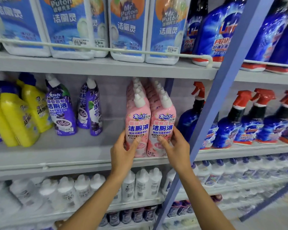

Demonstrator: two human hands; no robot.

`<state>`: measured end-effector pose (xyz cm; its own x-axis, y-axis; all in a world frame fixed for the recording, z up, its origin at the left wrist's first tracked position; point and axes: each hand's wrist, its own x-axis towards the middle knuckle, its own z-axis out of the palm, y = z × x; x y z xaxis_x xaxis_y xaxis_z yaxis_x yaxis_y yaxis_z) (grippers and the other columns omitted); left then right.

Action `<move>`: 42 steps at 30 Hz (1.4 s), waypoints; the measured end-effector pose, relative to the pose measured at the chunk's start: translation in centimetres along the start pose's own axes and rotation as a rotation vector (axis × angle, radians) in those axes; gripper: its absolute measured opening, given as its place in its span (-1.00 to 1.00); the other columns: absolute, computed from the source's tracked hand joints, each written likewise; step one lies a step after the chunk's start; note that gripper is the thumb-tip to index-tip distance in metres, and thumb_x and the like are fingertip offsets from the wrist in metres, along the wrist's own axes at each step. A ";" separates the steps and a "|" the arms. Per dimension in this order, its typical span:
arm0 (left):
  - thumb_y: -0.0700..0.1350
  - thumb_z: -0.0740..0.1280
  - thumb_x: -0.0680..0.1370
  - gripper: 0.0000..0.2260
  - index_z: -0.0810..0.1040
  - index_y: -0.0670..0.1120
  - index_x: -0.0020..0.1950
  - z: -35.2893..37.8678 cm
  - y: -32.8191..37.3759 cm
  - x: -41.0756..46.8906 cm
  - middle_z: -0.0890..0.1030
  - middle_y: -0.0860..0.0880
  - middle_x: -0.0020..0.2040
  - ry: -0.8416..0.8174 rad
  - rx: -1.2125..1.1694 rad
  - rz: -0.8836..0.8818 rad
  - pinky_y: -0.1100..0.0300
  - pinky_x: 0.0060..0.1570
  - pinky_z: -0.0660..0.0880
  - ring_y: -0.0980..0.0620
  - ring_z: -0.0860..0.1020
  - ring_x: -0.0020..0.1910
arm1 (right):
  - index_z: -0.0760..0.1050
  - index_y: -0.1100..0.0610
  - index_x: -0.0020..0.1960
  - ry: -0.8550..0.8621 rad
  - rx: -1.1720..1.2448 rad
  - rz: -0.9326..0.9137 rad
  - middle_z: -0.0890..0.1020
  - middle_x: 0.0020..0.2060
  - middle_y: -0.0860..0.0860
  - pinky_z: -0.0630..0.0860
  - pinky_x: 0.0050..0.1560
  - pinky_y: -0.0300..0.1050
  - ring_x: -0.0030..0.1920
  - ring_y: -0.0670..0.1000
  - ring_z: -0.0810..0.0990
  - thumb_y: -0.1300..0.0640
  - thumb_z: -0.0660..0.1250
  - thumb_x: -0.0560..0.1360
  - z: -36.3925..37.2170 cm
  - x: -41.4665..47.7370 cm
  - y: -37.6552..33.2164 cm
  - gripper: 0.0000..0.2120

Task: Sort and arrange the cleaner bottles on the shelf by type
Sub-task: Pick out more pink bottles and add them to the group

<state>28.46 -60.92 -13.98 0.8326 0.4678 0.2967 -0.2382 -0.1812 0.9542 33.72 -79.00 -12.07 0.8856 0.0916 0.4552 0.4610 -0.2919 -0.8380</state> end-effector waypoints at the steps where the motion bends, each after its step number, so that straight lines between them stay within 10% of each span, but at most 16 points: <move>1: 0.06 0.47 0.55 -0.60 0.55 0.05 0.38 0.3 0.1 -0.2 0.71 0.16 0.13 0.016 0.001 0.001 0.01 0.14 0.64 0.19 0.67 0.11 | 0.48 -0.11 0.42 -0.003 -0.007 0.003 0.69 0.16 -0.17 0.66 0.17 0.03 0.12 -0.11 0.70 0.01 0.48 0.56 0.0 0.0 0.1 -0.54; 16: 0.19 0.40 0.57 -0.61 0.50 0.15 0.37 1.8 1.7 -0.8 0.69 0.21 0.08 0.108 0.126 -0.010 0.06 0.12 0.60 0.23 0.63 0.06 | 0.42 -0.08 0.39 -0.027 0.111 0.065 0.64 0.21 -0.15 0.57 0.28 0.05 0.21 -0.15 0.62 -0.14 0.22 0.68 0.5 1.7 -2.0 -0.69; 22: 0.19 0.41 0.56 -0.63 0.52 0.14 0.33 2.0 1.1 -0.5 0.69 0.19 0.07 0.134 0.149 -0.045 -0.03 0.12 0.61 0.18 0.64 0.05 | 0.39 -0.03 0.46 -0.033 0.134 0.063 0.61 0.22 -0.21 0.50 0.15 -0.28 0.18 -0.29 0.59 -0.09 0.21 0.69 0.5 1.8 -1.6 -0.64; 36: 0.30 0.16 0.64 -0.63 0.58 0.09 0.20 -0.3 4.3 0.8 0.72 0.11 0.08 -0.150 -0.145 -0.299 0.14 0.06 0.59 0.11 0.69 0.09 | 0.49 -0.27 0.35 -0.118 0.239 0.279 0.61 0.25 -0.28 0.44 0.39 -0.14 0.29 -0.26 0.56 -0.29 -0.02 0.69 -1.5 0.4 -2.5 -0.61; 42: 0.37 -0.02 0.63 -0.35 0.19 0.06 0.65 -5.8 4.9 0.4 0.22 0.01 0.63 -0.164 -0.124 -0.380 -0.06 0.56 0.16 -0.01 0.22 0.59 | 0.24 0.04 0.62 -0.031 0.272 0.426 0.42 0.47 -0.11 0.25 0.54 0.02 0.52 -0.03 0.35 -0.38 -0.06 0.64 -2.3 -3.6 -4.1 -0.28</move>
<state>24.72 -56.62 -9.00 0.9389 0.3355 -0.0770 0.0504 0.0873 0.9949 28.50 -80.30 -9.55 0.9976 0.0475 0.0497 0.0521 -0.0517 -0.9973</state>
